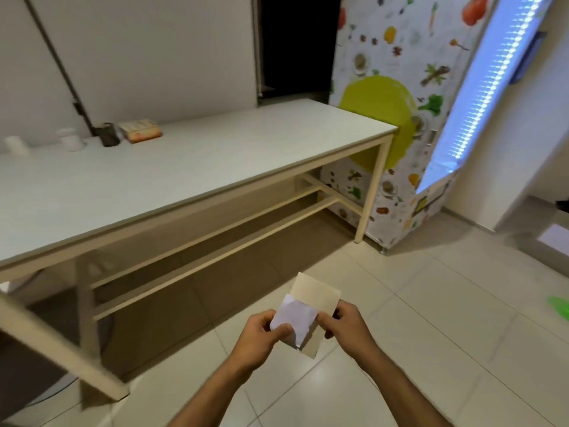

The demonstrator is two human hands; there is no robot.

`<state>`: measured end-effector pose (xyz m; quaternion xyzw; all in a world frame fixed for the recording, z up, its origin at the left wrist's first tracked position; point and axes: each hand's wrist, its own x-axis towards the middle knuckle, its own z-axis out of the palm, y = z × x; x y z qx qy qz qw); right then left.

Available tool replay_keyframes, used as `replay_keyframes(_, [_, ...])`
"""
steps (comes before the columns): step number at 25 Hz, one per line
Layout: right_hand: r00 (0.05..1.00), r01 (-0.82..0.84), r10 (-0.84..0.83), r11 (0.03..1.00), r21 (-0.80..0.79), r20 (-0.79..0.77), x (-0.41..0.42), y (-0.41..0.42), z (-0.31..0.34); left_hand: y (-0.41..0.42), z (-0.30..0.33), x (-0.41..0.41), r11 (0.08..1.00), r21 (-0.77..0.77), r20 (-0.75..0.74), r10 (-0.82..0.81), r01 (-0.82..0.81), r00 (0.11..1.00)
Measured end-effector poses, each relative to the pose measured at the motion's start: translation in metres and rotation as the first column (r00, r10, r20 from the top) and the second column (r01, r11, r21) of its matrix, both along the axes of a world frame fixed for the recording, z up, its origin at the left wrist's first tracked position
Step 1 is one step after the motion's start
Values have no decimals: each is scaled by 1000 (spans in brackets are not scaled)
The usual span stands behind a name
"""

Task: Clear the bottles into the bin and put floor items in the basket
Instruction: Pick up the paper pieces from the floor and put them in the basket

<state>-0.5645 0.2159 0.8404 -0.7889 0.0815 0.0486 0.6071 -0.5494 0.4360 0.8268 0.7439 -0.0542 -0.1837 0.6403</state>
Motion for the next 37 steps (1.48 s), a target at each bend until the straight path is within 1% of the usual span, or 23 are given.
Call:
replay_keyframes(5, [978, -210, 210, 978, 24, -9, 15, 132, -1, 134, 1, -14, 980, 38, -9, 194, -194, 981])
replay_keyframes(9, [972, -229, 232, 968, 105, -20, 23, 227, -10, 233, -6, -29, 928, 61, -6, 370, -369, 929])
replay_keyframes(11, [962, -262, 269, 957, 122, -49, 21, 272, -16, 273, -10, -45, 870, 81, -11, 489, -486, 872])
replay_keyframes(13, [931, -349, 361, 926, 142, -61, 19, 318, -17, 311, -13, -62, 804, 98, -7, 589, -586, 808])
replay_keyframes(16, [850, -514, 524, 848, 127, -59, 21, 387, -12, 366, -15, -86, 715, 87, -14, 697, -694, 717])
replay_keyframes(19, [746, -660, 665, 746, 93, -44, 18, 451, -11, 410, -18, -114, 603, 66, -24, 798, -795, 603])
replay_keyframes(22, [643, -761, 765, 644, 80, -45, 12, 512, -15, 445, -21, -137, 521, 51, -32, 853, -852, 520])
replay_keyframes(24, [592, -801, 805, 594, 74, -44, 10, 550, -19, 471, -24, -146, 472, 53, -41, 881, -880, 471])
replay_keyframes(28, [561, -823, 826, 564, 63, -55, 20, 616, -28, 522, -27, -144, 395, 58, -59, 918, -917, 392])
replay_keyframes(30, [546, -832, 835, 550, 72, -70, 36, 647, -31, 552, -27, -135, 383, 65, -56, 923, -921, 380])
replay_keyframes(33, [550, -826, 830, 557, 86, -93, 63, 690, -33, 596, -22, -121, 399, 55, -40, 917, -915, 397])
replay_keyframes(37, [540, -834, 834, 548, 61, -113, 94, 756, -28, 655, -11, -106, 351, 54, -40, 936, -935, 349])
